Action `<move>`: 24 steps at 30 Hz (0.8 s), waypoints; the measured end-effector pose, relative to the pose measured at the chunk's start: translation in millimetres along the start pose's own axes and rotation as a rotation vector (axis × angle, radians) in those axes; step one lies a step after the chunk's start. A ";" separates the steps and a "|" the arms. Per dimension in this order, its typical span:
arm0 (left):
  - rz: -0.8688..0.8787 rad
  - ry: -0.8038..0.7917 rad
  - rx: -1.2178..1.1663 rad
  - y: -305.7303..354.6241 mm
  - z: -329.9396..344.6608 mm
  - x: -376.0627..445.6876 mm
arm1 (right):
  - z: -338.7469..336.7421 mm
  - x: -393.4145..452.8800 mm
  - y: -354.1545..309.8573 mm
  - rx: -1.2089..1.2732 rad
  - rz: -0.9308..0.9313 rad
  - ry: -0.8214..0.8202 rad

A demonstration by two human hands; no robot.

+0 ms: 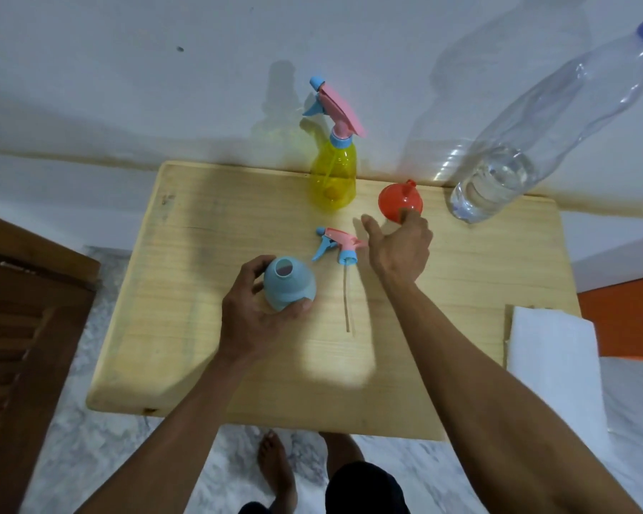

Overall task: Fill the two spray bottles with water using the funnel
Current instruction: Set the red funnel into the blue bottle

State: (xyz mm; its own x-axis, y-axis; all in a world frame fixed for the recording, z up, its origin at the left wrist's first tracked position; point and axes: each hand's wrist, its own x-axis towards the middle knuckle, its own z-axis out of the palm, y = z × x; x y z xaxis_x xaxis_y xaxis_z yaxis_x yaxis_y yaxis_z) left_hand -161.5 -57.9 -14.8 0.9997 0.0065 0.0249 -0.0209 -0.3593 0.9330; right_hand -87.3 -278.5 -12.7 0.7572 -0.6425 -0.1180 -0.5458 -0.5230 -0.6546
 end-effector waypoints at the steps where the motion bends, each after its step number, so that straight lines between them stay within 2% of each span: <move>1: 0.002 0.002 0.004 -0.3 0.6 -0.2 | -3.8 14.7 -1.8 -0.006 0.014 0.013; 9: 0.030 0.022 0.040 -3.6 3.4 0.1 | -6.4 87.6 0.9 -0.091 0.071 -0.157; 16: 0.014 0.030 0.033 -0.5 6.2 -0.9 | -3.3 97.6 5.4 -0.064 0.065 -0.190; 20: 0.008 0.022 0.033 -1.9 5.5 -1.9 | -10.3 90.1 3.7 0.040 0.034 -0.164; 24: 0.014 0.007 0.023 -0.1 5.0 -2.3 | -23.1 72.7 -3.1 0.313 0.014 -0.162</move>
State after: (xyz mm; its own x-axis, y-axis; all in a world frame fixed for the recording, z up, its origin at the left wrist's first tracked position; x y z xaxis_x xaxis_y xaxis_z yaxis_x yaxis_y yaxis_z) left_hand -163.7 -62.5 -16.8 0.9991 0.0081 0.0409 -0.0348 -0.3806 0.9241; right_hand -38.9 -336.5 -2.1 0.8111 -0.5380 -0.2294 -0.4392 -0.3014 -0.8463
